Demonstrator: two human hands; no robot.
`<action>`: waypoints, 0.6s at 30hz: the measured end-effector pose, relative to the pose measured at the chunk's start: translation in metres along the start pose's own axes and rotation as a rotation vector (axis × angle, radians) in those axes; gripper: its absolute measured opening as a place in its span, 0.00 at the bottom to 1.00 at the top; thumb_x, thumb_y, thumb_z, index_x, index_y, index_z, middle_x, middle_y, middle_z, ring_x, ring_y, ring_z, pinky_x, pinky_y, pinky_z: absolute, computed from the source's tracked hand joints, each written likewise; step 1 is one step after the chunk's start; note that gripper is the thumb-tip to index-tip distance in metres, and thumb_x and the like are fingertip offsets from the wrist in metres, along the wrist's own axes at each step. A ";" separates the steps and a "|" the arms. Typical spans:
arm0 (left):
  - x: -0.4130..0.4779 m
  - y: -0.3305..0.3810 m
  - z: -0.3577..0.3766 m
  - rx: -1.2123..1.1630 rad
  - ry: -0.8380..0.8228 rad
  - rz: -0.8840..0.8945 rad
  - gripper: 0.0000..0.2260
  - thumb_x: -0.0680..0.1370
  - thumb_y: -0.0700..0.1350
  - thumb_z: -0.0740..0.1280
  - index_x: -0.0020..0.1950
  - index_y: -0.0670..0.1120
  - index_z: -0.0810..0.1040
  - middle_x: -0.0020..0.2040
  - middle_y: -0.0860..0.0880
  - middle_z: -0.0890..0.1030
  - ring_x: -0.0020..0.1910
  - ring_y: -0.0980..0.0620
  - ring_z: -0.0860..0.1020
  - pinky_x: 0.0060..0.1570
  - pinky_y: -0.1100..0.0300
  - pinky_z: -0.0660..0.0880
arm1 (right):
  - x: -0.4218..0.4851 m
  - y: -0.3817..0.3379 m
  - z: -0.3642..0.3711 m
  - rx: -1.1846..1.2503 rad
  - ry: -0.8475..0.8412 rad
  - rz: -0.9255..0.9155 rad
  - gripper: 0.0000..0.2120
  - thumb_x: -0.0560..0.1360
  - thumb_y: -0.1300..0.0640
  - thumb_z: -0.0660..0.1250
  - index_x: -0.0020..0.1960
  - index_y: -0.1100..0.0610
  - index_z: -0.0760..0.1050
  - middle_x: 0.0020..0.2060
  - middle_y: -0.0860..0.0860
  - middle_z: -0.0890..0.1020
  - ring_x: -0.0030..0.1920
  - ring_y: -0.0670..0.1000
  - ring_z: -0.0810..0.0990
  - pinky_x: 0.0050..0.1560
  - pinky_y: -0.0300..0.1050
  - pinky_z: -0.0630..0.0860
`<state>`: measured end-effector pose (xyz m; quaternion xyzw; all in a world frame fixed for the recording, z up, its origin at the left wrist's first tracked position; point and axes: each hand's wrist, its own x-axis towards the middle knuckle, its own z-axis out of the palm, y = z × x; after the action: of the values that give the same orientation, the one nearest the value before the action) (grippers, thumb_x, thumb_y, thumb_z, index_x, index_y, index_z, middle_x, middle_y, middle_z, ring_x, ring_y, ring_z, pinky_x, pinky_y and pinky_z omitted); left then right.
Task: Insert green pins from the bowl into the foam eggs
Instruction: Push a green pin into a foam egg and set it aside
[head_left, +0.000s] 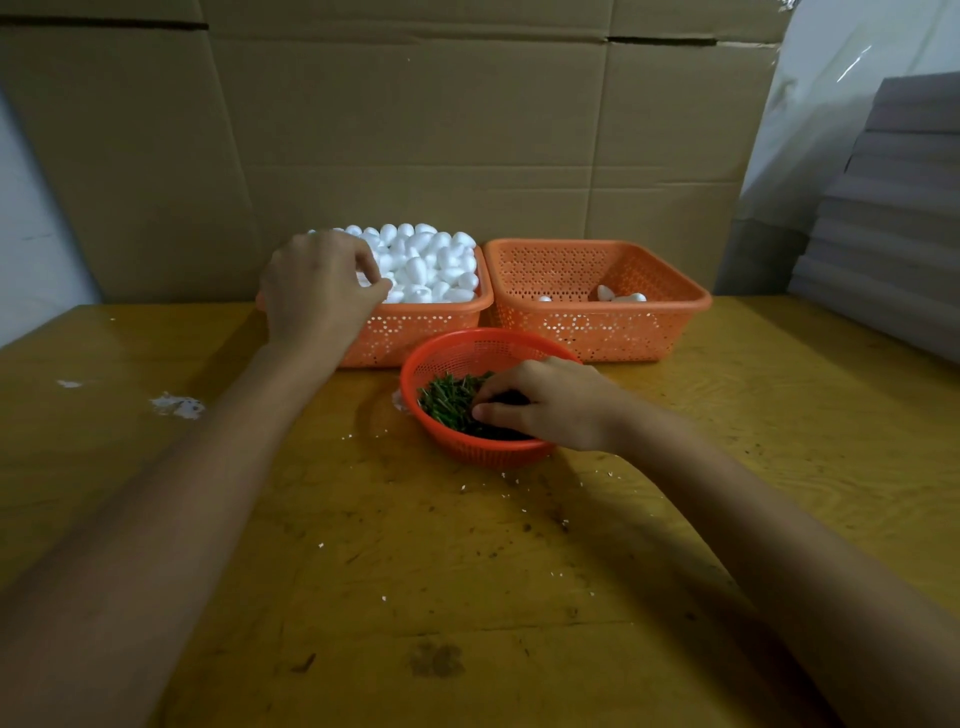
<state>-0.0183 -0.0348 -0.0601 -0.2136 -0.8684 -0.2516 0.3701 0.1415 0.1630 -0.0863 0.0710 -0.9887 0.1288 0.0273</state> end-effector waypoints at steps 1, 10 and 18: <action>-0.001 0.002 -0.003 -0.006 0.047 0.006 0.07 0.73 0.53 0.79 0.42 0.50 0.86 0.41 0.45 0.86 0.45 0.38 0.83 0.40 0.54 0.69 | 0.000 0.000 0.000 0.000 0.000 -0.001 0.14 0.84 0.42 0.63 0.63 0.45 0.82 0.57 0.45 0.85 0.58 0.50 0.82 0.57 0.53 0.77; -0.026 0.041 -0.030 -0.386 0.015 -0.056 0.12 0.71 0.45 0.77 0.46 0.46 0.76 0.41 0.52 0.85 0.43 0.48 0.85 0.52 0.48 0.79 | -0.002 -0.001 -0.001 0.005 0.007 -0.005 0.14 0.84 0.43 0.63 0.63 0.45 0.82 0.57 0.44 0.85 0.57 0.49 0.82 0.56 0.50 0.77; -0.075 0.046 -0.020 -0.840 -0.302 -0.233 0.13 0.69 0.36 0.83 0.48 0.47 0.86 0.46 0.52 0.89 0.42 0.56 0.87 0.48 0.58 0.84 | -0.002 0.001 0.001 0.034 0.089 -0.012 0.10 0.81 0.46 0.68 0.59 0.47 0.83 0.56 0.43 0.84 0.58 0.47 0.80 0.59 0.51 0.76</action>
<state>0.0652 -0.0243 -0.0914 -0.2802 -0.7535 -0.5879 0.0898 0.1429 0.1638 -0.0879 0.0715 -0.9838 0.1484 0.0708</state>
